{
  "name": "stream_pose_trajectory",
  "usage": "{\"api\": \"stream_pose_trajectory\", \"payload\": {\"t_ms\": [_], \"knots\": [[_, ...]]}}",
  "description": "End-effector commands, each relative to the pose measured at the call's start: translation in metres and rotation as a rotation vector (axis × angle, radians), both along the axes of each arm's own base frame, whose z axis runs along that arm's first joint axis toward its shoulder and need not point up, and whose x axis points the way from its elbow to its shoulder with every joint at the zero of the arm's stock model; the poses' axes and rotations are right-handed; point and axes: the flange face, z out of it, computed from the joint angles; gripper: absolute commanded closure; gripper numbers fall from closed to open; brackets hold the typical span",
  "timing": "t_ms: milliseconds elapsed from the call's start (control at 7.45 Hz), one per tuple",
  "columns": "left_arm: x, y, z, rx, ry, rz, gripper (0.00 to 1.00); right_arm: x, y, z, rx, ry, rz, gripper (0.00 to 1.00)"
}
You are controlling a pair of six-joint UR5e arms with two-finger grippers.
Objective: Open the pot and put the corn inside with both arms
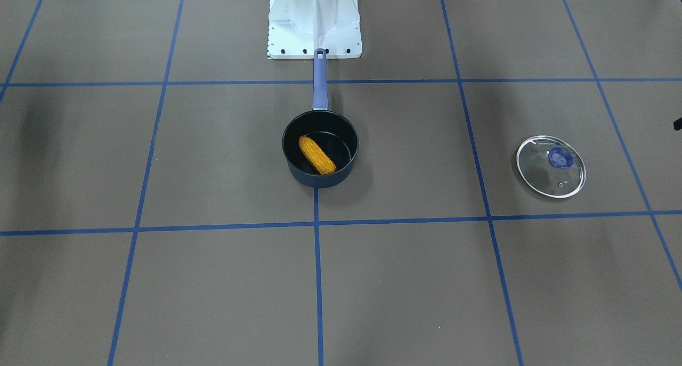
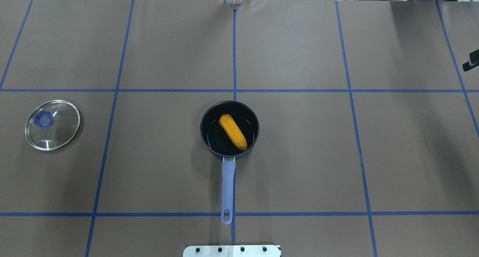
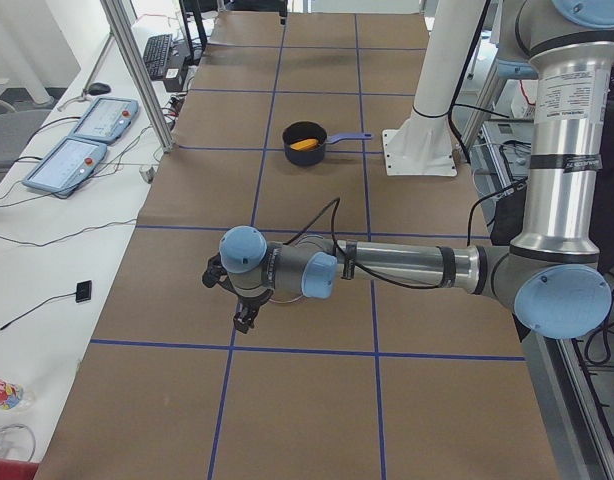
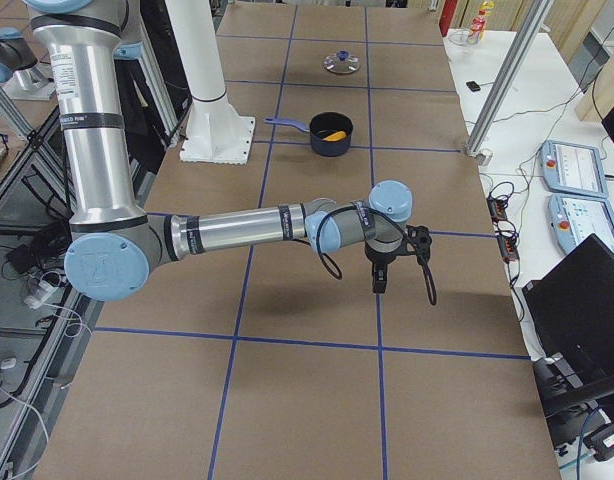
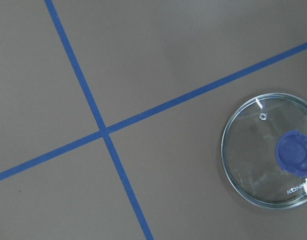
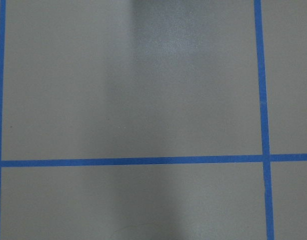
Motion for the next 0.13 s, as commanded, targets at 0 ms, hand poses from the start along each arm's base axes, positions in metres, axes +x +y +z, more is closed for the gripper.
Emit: {"api": "stream_pose_trajectory", "payload": {"t_ms": [0], "knots": [[0.0,0.0,-0.0002,0.002,0.0,0.0,0.02,-0.0007,-0.0003,0.0038,-0.005,0.0,-0.001,0.0]]}}
